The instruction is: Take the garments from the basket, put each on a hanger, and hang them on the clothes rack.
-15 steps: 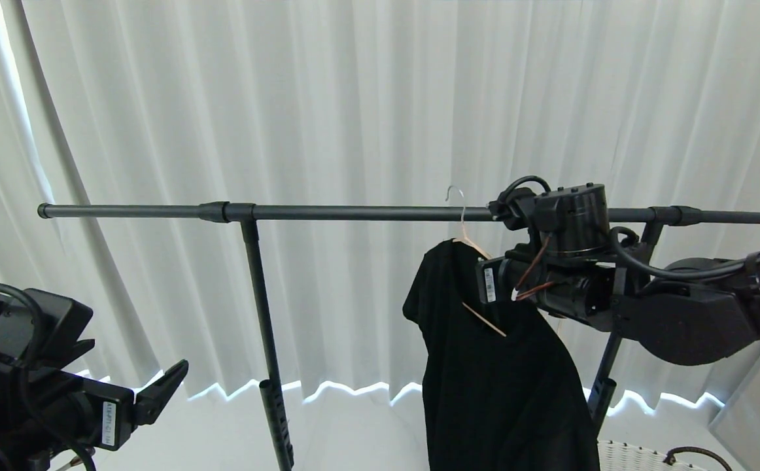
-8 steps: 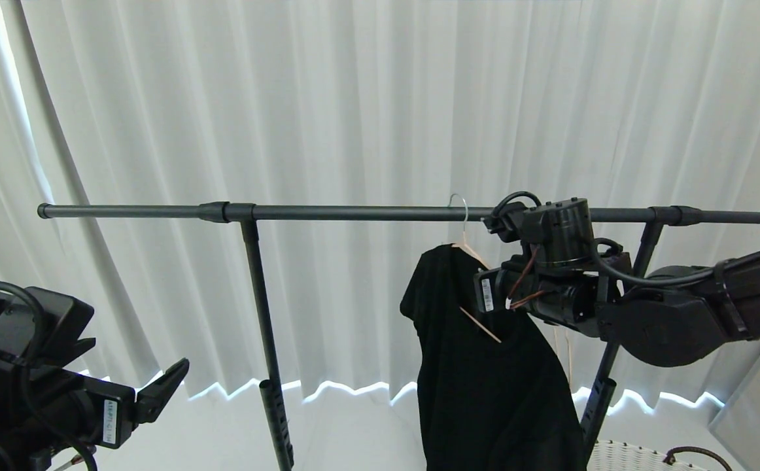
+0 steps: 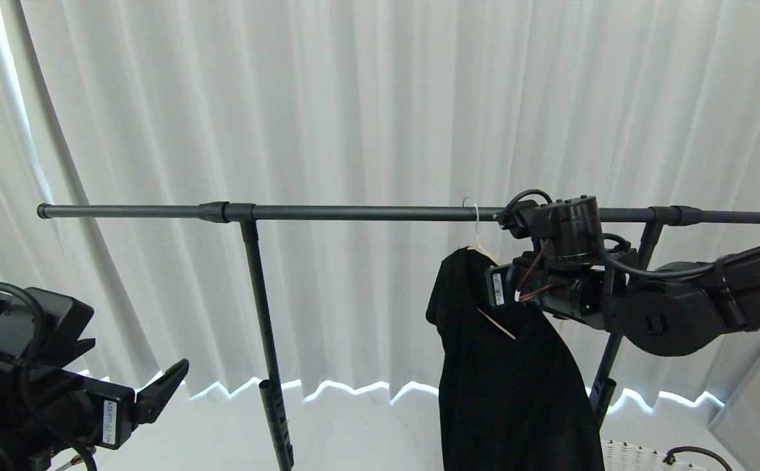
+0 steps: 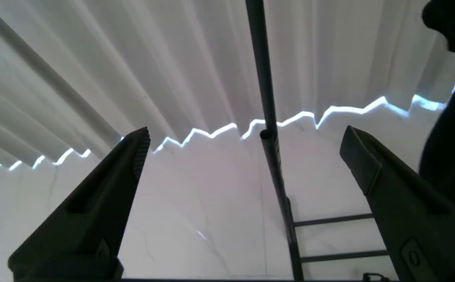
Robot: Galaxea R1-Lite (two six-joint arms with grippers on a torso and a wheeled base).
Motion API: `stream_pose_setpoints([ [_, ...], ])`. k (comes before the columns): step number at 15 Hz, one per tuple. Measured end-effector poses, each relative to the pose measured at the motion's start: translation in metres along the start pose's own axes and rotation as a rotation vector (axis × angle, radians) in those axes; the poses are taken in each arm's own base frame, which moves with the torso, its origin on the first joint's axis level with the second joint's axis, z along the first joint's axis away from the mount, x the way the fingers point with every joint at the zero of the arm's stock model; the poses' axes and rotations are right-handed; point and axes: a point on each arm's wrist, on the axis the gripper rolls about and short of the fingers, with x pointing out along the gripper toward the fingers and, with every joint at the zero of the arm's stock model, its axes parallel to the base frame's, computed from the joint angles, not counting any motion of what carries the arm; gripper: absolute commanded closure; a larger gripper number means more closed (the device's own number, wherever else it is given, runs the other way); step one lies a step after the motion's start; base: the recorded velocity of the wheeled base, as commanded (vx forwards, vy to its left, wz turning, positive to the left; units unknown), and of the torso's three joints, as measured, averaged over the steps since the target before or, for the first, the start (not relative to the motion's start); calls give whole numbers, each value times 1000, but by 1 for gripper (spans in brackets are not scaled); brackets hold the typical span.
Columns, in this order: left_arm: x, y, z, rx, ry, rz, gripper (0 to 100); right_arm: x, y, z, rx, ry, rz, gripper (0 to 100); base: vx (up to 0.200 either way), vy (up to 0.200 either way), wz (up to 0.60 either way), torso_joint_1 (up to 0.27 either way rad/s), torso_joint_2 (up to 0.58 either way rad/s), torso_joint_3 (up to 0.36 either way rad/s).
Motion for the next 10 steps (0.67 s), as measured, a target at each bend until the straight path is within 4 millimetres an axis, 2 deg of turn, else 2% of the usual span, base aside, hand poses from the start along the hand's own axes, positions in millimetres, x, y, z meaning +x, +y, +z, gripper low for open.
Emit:
stream_pose_setpoints([
  [6,0,0,0,0,-1,0,0,7,-8,-2,11,10,-23,100,0,0,0,0,0,0],
  [7,0,0,0,0,-1,0,0,8,-8,-2,19,11,-24,0,0,0,0,0,0,0],
  [10,0,0,0,-2,-2,-1,0,7,-8,-2,30,9,-24,0,0,0,0,0,0,0],
])
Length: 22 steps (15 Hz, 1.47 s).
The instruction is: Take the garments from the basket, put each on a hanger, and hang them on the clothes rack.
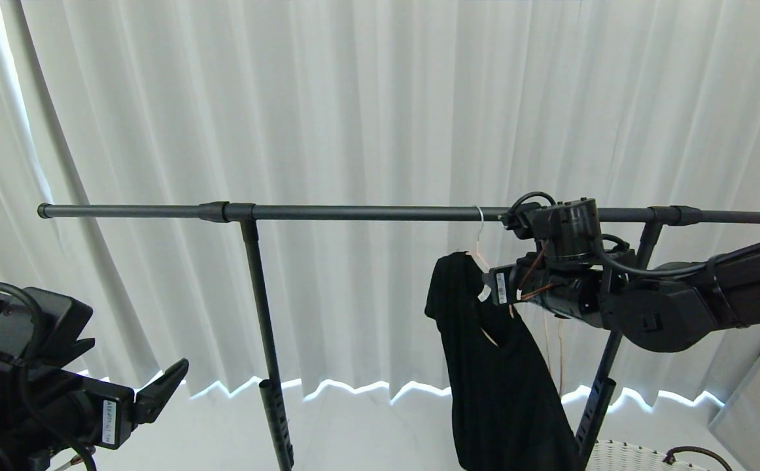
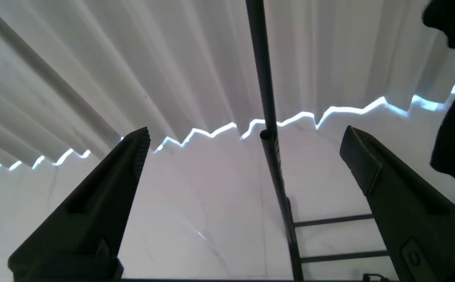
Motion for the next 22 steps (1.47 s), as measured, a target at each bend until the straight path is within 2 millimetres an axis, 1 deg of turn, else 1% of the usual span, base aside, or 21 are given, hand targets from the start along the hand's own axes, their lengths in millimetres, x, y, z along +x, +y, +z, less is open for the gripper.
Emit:
stream_pose_setpoints([
  [2,0,0,0,-5,-1,0,0,-5,0,4,-4,-11,1,0,0,0,0,0,0,0],
  [5,0,1,-1,-7,5,9,0,-26,-2,9,-43,36,-6,0,0,0,0,0,0,0],
  [7,1,4,-1,-14,10,29,0,-57,-10,15,-101,129,-19,0,0,0,0,0,0,0],
  [9,1,6,-2,-19,17,41,0,-92,-21,21,-194,225,-32,0,-200,0,0,7,0,5],
  [11,2,7,-1,-22,18,48,0,-123,-39,29,-321,253,-71,0,-200,0,0,12,5,-2],
  [13,3,9,-2,-31,25,65,0,-139,-56,33,-356,224,-119,0,-200,0,0,-15,0,5],
  [15,5,13,-4,-42,42,89,0,-144,-66,32,-376,174,-155,0,-200,0,0,-10,0,2],
  [18,9,20,-7,-63,72,133,0,-143,-80,26,-445,102,-214,0,-200,0,0,-6,-1,1],
  [19,10,22,-7,-67,79,141,0,-141,-84,22,-458,78,-231,0,-200,0,0,2,-2,-2],
  [22,10,23,-10,-73,93,152,0,-138,-93,6,-485,107,-258,0,-200,0,0,6,2,2],
])
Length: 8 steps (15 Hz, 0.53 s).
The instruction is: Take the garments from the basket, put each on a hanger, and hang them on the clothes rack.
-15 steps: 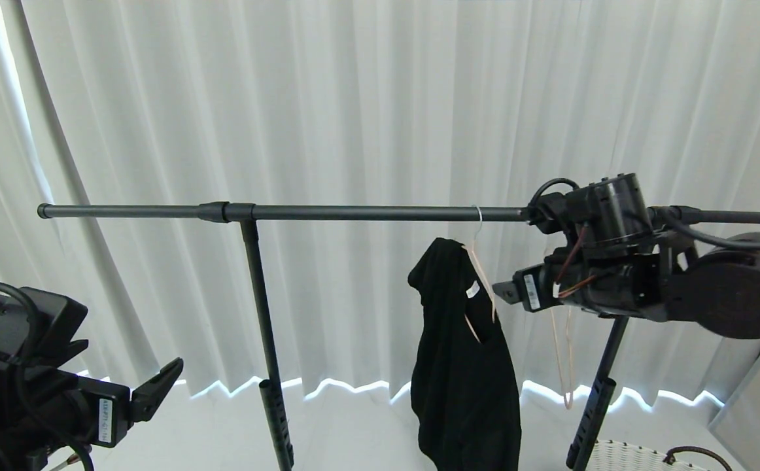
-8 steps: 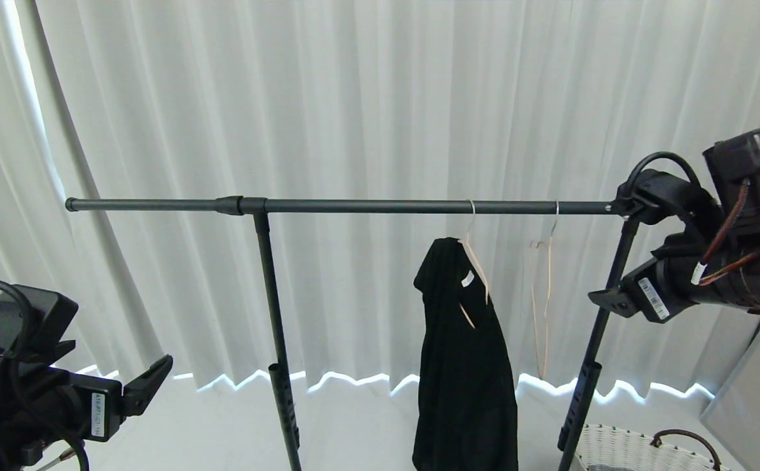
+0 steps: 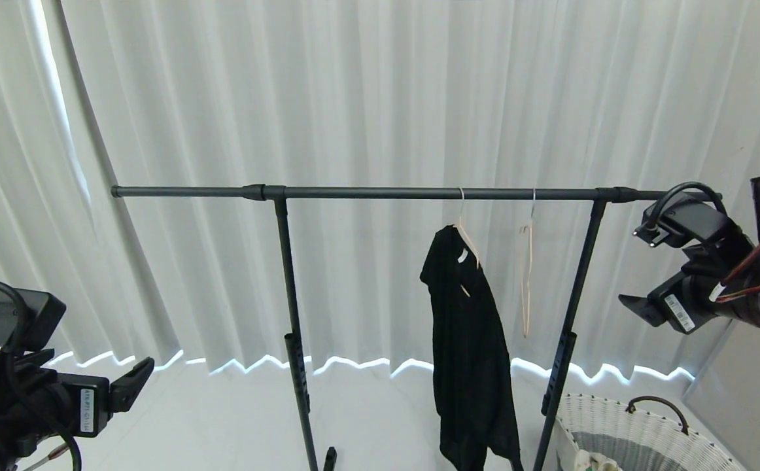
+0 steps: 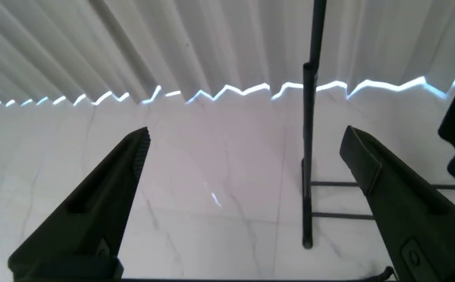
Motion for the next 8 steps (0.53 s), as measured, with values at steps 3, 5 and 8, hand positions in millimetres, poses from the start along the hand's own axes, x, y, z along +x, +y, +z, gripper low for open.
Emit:
stream_pose_setpoints([
  [3,0,0,-1,1,4,0,0,0,-2,-7,6,10,-11,0,-200,0,0,-1,-1,2],
  [5,0,0,0,2,2,-1,0,0,-3,-9,9,16,-16,0,-200,0,0,2,5,0],
  [8,0,0,-1,5,5,0,0,0,-2,-11,13,7,-21,0,0,0,0,0,0,0],
])
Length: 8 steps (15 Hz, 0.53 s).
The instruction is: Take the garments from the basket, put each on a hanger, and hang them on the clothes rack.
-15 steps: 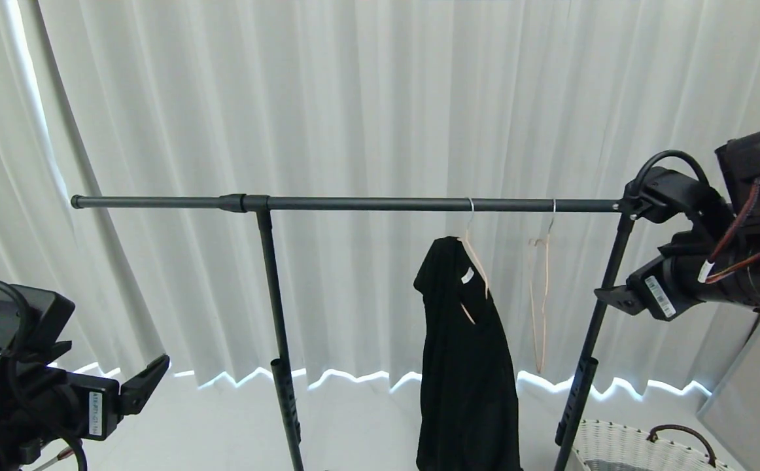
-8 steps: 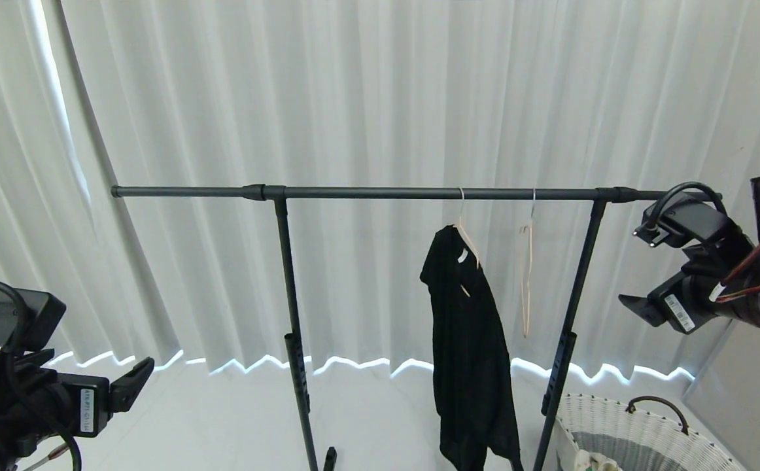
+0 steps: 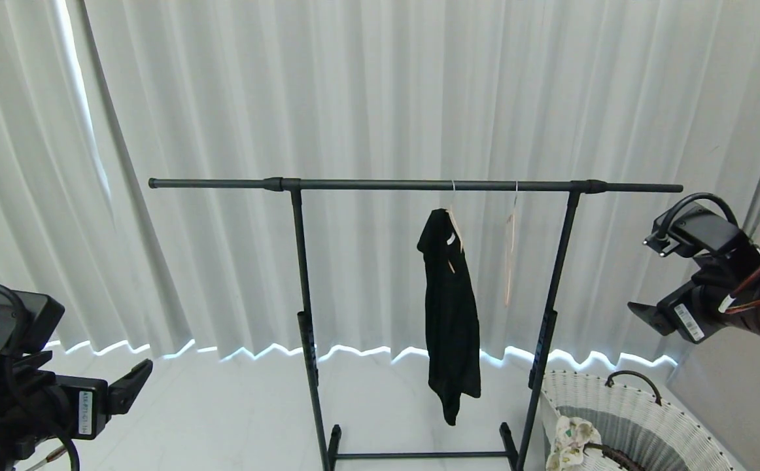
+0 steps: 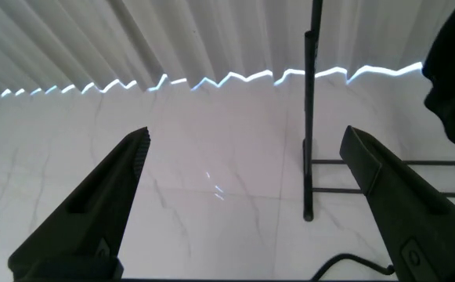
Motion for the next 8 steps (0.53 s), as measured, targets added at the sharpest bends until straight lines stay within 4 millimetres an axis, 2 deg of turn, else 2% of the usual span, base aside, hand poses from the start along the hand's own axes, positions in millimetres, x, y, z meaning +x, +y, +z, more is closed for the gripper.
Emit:
stream_pose_setpoints([
  [3,0,0,-1,-1,4,4,0,-1,0,-2,4,-15,-7,0,0,0,0,-70,174,89],
  [8,0,0,-5,-1,17,4,0,-3,2,-6,2,-12,-5,0,0,0,0,-227,499,271],
])
